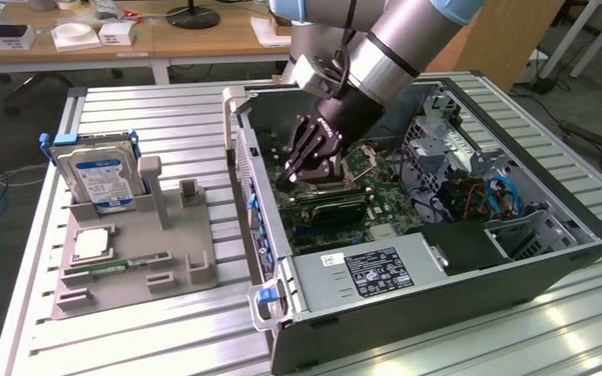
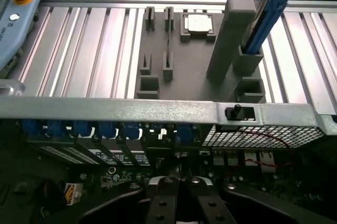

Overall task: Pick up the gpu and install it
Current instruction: 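Press down on the gpu until it lock into place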

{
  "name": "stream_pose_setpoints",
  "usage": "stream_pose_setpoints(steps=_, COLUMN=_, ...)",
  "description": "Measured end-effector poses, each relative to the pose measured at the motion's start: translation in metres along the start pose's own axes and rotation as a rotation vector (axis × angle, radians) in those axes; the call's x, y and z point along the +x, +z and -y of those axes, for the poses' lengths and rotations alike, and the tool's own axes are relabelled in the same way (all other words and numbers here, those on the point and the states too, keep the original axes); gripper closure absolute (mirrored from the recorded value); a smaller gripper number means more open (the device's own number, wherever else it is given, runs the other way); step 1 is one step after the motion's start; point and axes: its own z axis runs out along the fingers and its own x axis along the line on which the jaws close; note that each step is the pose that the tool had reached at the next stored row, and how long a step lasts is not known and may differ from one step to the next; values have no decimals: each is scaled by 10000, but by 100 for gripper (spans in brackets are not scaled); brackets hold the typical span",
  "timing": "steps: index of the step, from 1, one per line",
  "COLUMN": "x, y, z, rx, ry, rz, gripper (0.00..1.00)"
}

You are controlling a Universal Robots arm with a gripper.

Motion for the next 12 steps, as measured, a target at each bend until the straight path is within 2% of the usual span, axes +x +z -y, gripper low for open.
stream_pose_setpoints(steps=1, x=2, y=-2, z=2, rx=-137, ry=-1, rz=1, gripper=90)
stream_pose_setpoints(steps=2, x=11, y=-3, z=2, rx=-208, ry=-1, rz=-2, gripper=90)
stream_pose_setpoints(steps=3, x=23, y=-2, z=2, rx=-237, ry=-4, rz=-2, gripper=90)
stream_pose_setpoints(steps=8, x=111, y=5, z=9, rx=-272, ry=-7, rz=-3, gripper=90)
stream_pose_setpoints(steps=12, x=117, y=15, z=13, rx=-288, ry=-7, rz=-4, gripper=90)
